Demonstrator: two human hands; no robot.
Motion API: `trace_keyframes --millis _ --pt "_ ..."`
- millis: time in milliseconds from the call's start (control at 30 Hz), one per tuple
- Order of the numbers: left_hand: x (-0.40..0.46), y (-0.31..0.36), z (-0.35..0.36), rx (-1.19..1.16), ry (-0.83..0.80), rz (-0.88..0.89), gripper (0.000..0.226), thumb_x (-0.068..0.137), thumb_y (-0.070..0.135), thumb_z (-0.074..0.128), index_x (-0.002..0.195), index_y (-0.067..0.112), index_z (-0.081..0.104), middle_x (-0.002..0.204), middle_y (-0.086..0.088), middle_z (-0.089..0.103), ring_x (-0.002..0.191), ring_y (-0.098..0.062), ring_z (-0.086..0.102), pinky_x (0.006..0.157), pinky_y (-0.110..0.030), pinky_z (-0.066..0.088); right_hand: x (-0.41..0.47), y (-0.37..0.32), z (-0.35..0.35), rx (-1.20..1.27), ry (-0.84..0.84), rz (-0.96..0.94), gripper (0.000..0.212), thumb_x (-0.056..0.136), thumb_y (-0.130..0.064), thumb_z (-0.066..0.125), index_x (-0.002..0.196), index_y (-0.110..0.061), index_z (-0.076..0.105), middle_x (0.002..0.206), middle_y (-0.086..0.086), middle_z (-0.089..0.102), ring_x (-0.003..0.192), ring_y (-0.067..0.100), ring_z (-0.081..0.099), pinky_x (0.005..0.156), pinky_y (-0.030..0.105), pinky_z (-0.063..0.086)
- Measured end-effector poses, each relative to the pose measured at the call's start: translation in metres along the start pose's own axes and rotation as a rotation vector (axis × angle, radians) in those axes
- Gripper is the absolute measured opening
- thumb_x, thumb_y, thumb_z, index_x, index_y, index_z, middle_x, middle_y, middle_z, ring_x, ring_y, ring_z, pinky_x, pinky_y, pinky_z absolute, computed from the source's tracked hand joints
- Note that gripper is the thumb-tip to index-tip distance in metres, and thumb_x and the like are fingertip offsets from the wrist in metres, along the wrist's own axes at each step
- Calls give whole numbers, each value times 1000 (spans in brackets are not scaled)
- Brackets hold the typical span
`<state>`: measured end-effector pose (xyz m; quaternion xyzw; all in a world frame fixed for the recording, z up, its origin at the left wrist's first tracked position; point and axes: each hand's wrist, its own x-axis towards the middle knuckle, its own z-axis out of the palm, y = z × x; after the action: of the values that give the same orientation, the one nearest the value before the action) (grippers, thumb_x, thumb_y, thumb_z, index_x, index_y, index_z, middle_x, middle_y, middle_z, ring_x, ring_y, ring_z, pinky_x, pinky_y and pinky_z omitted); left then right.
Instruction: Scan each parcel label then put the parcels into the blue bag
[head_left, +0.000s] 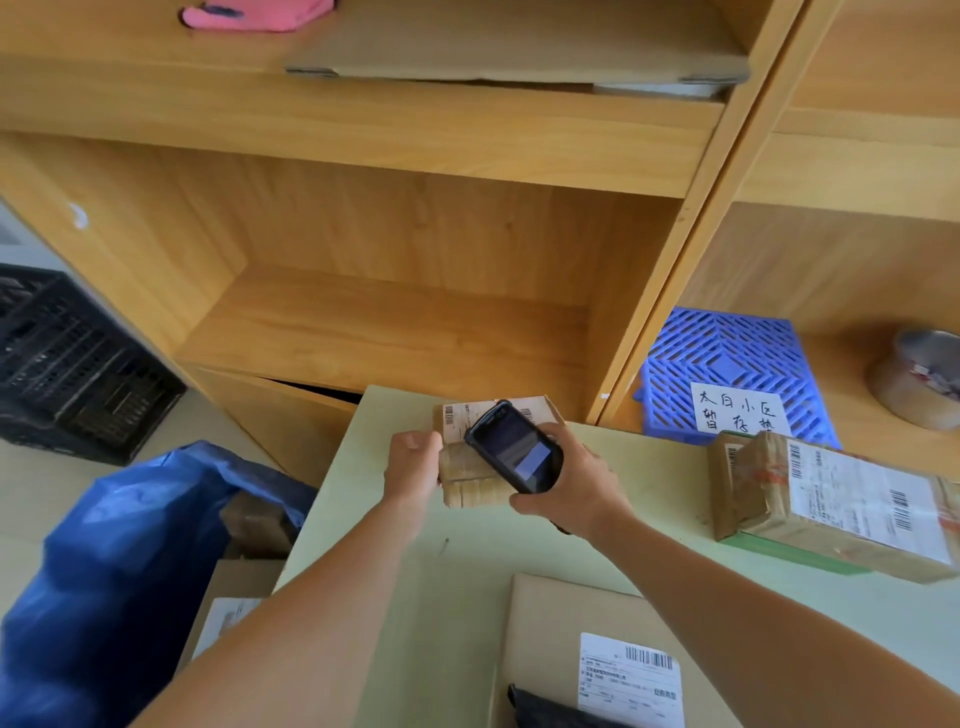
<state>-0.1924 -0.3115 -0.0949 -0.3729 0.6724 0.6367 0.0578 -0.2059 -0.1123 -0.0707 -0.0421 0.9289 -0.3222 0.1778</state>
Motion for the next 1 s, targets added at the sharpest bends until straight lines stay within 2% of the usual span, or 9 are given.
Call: trace_keyframes --millis 67,133,200,333,567,700,800,867,1000 --pt "0 -15 -5 47 38 -10 15 85 26 56 99 21 56 100 -6 67 90 -22 64 76 -39 57 0 4 14 -11 -62 35 88 63 -39 87 139 -37 42 110 -10 59 94 16 59 69 26 47" --pt "1 -28 -7 178 51 15 21 92 28 62 110 22 52 99 1 65 88 -18 61 63 -25 46 -3 8 26 -98 -109 49 90 64 -40 86 141 -37 40 111 -9 60 92 16 58 72 28 51" --pt "1 -34 -8 255 48 58 29 93 28 63 118 21 51 99 3 65 88 -17 60 61 -22 41 -4 10 29 -187 -111 39 92 64 -41 86 143 -36 38 117 -7 60 94 17 55 80 32 53" --pt "10 -23 -18 302 89 121 42 96 27 56 137 18 50 126 -3 63 111 -22 59 82 -29 41 0 2 6 -375 -79 2 94 63 -44 83 144 -36 37 114 -7 59 93 18 56 75 29 45" --pt "13 17 -33 573 91 226 54 99 44 39 150 25 38 154 -7 36 138 -28 40 105 -44 38 8 -26 -73 -904 -9 -157 88 67 -50 86 141 -29 42 119 -3 60 109 24 61 87 36 47" --pt "11 27 -29 601 66 213 57 99 47 36 152 27 34 156 -7 32 138 -29 40 105 -46 39 5 -28 -107 -1134 -26 -154 85 72 -48 83 143 -27 43 116 -1 59 106 22 60 80 33 43" --pt "10 27 -23 556 34 188 56 100 44 35 152 24 34 154 -9 34 133 -31 44 95 -39 39 -1 -22 -121 -1127 -25 -99 91 72 -49 82 148 -29 36 124 -1 57 108 21 61 79 32 45" --pt "13 27 -19 505 28 160 55 98 45 34 148 21 39 148 -12 42 125 -32 49 96 -42 43 -5 -18 -125 -1129 -32 -87 92 72 -50 82 148 -30 34 130 0 55 110 22 61 80 32 46" --pt "16 27 -15 436 -10 94 60 91 49 33 143 21 45 141 -13 49 122 -34 51 96 -46 43 -7 -11 -122 -1085 -40 -56 94 70 -51 80 149 -32 32 123 -1 57 105 22 63 73 31 45"
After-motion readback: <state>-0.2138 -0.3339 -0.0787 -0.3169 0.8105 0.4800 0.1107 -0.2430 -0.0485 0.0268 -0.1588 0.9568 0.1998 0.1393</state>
